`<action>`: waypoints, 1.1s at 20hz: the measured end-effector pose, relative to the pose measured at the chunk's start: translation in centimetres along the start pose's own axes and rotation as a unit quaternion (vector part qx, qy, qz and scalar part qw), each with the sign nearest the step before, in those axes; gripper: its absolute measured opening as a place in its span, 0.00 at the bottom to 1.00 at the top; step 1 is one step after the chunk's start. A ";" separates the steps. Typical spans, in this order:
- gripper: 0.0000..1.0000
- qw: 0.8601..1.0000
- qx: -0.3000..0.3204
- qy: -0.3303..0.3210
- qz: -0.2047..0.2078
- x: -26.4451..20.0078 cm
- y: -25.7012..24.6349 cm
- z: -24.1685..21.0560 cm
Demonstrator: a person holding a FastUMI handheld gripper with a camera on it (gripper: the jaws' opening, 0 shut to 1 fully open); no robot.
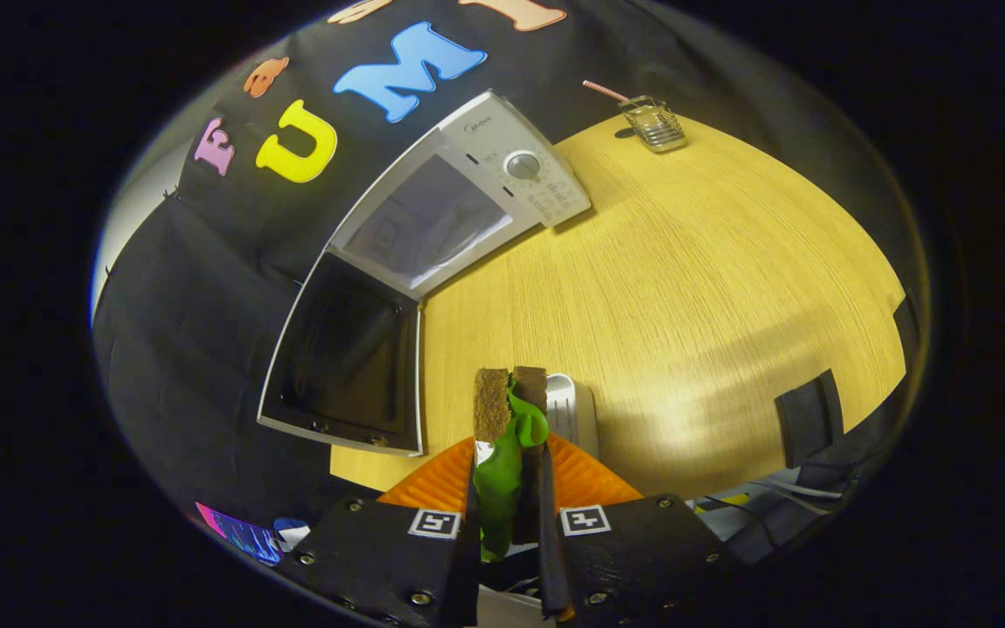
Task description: Open the microwave, put the food inside, and close the microwave door.
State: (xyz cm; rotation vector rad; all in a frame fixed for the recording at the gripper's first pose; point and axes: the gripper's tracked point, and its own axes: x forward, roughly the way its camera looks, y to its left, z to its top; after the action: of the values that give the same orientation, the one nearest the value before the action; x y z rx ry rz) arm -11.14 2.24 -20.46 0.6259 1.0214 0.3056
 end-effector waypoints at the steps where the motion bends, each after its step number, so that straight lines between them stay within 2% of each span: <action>1: 0.27 1.000 0.003 -0.012 0.005 0.2 0.8 0.5; 5: 0.27 0.998 0.015 -0.056 0.027 2.2 4.6 3.1; 13: 0.27 0.989 0.045 -0.117 0.075 9.0 12.1 7.0; 22: 0.27 0.978 0.075 -0.177 0.079 16.4 15.0 11.2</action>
State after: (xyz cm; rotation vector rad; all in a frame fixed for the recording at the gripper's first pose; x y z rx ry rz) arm 7.43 18.68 -18.48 0.8669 0.6580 0.2454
